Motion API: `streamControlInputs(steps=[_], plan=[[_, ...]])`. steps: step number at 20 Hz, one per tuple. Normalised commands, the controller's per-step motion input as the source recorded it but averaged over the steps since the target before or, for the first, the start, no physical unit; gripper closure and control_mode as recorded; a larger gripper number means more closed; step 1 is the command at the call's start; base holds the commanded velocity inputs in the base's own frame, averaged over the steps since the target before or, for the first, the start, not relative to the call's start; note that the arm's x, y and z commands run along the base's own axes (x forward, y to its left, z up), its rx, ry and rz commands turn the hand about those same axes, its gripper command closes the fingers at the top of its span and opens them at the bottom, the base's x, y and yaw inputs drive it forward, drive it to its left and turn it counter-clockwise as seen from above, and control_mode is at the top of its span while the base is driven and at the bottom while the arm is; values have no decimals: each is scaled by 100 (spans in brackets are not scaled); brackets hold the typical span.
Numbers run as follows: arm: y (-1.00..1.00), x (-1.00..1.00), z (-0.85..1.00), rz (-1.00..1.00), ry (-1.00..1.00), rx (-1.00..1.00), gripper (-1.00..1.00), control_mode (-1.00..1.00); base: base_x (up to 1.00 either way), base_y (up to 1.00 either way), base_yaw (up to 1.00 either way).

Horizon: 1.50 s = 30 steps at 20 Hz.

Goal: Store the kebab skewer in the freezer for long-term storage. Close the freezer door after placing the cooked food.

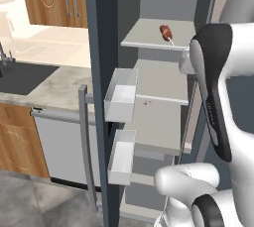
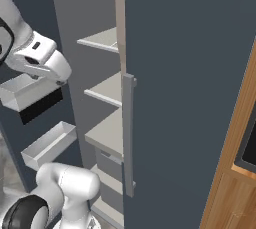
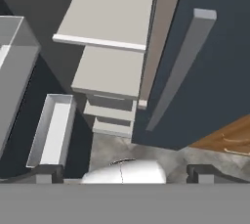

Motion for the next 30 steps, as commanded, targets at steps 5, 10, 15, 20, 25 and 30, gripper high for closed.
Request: streamControlInputs(steps=[5, 10, 15, 20, 25, 30], plan=[[0, -55, -48, 6, 19, 24, -100, -100, 0, 0, 0], [0, -2, -69, 0, 18, 8, -100, -100, 0, 0, 0], [0, -6, -35, 0, 19, -7, -100, -100, 0, 0, 0], [0, -7, -46, 0, 14, -6, -100, -100, 0, 0, 0], [-5, -7, -58, 0, 0, 0, -100, -100, 0, 0, 0], [-4, 0, -41, 0, 0, 0, -100, -100, 0, 0, 0]])
